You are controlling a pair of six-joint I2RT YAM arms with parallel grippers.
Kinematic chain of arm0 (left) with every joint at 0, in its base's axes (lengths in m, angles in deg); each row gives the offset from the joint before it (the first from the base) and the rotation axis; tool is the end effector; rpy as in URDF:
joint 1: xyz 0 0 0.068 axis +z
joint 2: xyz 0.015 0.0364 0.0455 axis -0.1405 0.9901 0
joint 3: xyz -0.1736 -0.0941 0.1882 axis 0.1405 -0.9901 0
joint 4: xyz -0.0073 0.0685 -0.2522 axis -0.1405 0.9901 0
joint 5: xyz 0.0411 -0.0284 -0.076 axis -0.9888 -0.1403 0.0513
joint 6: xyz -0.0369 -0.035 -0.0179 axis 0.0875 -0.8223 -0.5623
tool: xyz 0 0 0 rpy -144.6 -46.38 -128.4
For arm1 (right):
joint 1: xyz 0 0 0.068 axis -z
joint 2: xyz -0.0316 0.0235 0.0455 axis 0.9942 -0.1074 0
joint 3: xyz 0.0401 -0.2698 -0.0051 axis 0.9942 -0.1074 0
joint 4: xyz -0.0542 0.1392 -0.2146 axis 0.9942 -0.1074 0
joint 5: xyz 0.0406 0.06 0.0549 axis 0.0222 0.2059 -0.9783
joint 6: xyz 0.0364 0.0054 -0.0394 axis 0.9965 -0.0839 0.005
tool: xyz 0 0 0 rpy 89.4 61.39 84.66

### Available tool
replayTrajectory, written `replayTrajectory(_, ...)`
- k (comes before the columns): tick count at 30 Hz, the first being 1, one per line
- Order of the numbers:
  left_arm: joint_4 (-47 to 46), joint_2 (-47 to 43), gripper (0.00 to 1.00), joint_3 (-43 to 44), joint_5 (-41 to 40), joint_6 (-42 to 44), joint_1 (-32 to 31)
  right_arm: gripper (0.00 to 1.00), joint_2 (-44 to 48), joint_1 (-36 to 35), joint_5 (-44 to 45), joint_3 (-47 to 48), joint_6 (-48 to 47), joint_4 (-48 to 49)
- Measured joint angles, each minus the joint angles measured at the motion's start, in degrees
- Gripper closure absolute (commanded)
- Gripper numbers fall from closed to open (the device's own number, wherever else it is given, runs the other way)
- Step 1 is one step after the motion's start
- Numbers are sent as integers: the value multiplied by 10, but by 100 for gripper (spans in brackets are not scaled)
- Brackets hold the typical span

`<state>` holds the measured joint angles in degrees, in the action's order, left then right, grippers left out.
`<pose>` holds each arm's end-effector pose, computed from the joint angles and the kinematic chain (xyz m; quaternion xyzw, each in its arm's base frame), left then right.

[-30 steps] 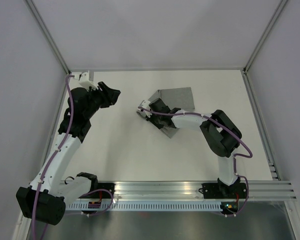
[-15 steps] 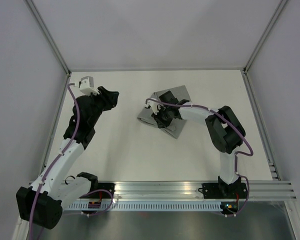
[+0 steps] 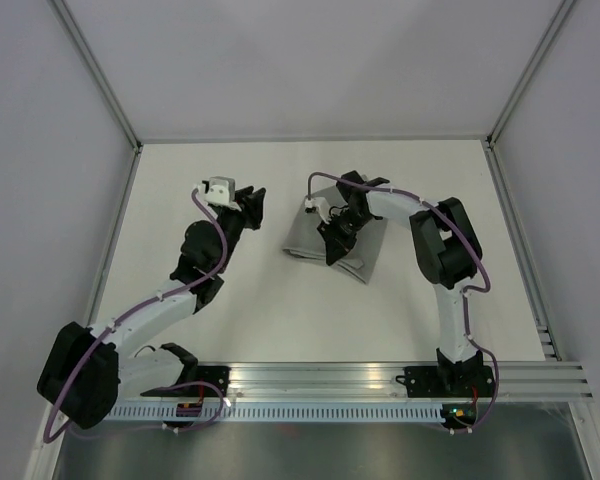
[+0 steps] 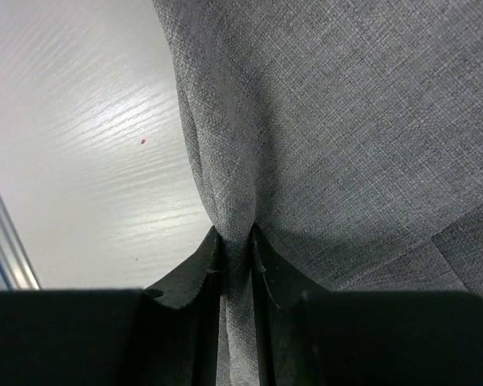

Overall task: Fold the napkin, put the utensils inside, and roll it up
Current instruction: Roll the napkin with the utensil

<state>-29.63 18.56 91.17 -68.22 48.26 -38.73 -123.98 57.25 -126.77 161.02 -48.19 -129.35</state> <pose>0.2217 -0.1224 0.2954 0.0379 0.6478 -0.1925 0.7361 0.3616 0.2056 0.1432 -0.4814 0.8099 0.3219 0.0934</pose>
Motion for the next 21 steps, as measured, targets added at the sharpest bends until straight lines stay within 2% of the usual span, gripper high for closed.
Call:
replayTrajectory(3, -88, 18, 56, -26, 40, 56, -7, 88, -27, 15, -34, 29, -17, -52)
replayTrajectory(6, -120, 26, 54, -30, 109, 99, -7, 88, -47, 27, -59, 49, -28, -93)
replayTrajectory(12, -81, 42, 53, -3, 232, 169, -16, 89, -82, 44, -93, 74, -35, -163)
replayTrajectory(21, -82, 40, 49, -32, 262, 223, -30, 89, -99, 56, -105, 81, -40, -208)
